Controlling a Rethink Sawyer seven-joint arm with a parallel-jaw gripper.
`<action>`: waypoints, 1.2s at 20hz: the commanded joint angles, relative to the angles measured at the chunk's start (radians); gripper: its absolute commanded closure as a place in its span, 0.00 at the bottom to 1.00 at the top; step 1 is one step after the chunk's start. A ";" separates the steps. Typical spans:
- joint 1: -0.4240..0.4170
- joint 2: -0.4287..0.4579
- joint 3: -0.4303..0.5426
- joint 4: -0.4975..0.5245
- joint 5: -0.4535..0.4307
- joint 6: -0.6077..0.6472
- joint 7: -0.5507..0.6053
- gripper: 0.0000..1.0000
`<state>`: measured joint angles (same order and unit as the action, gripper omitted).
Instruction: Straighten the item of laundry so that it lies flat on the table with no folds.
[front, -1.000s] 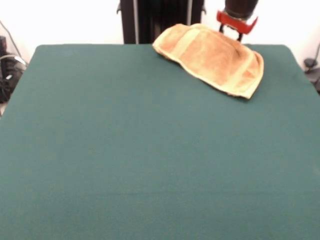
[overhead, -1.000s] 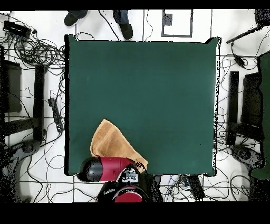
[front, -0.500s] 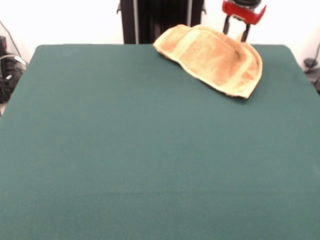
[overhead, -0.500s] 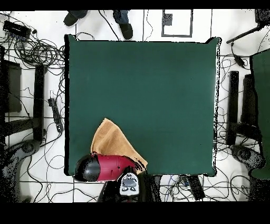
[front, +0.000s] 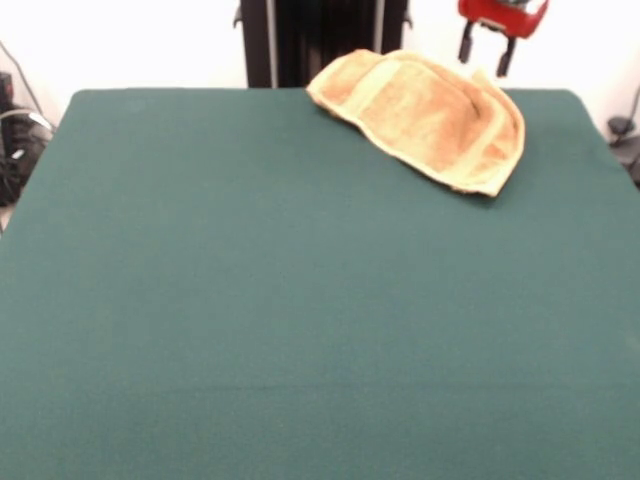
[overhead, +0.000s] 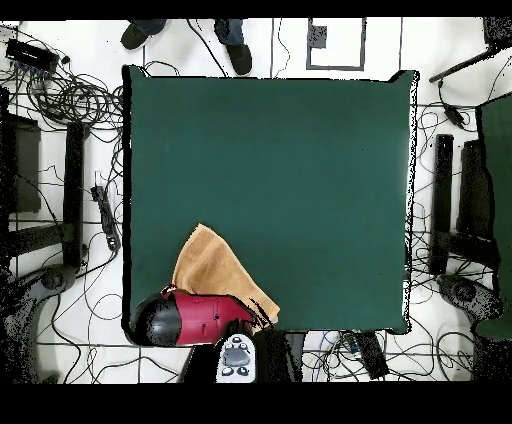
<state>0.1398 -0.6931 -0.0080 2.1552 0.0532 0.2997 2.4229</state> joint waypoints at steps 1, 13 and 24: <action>0.003 0.068 0.068 -0.081 0.052 0.061 0.104 0.00; -0.121 0.395 0.033 -0.316 -0.028 -0.020 0.019 0.00; -0.043 0.540 0.022 -0.334 0.034 -0.033 0.109 0.00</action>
<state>0.0246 -0.4216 -0.0164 1.9654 0.0754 0.3839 2.4229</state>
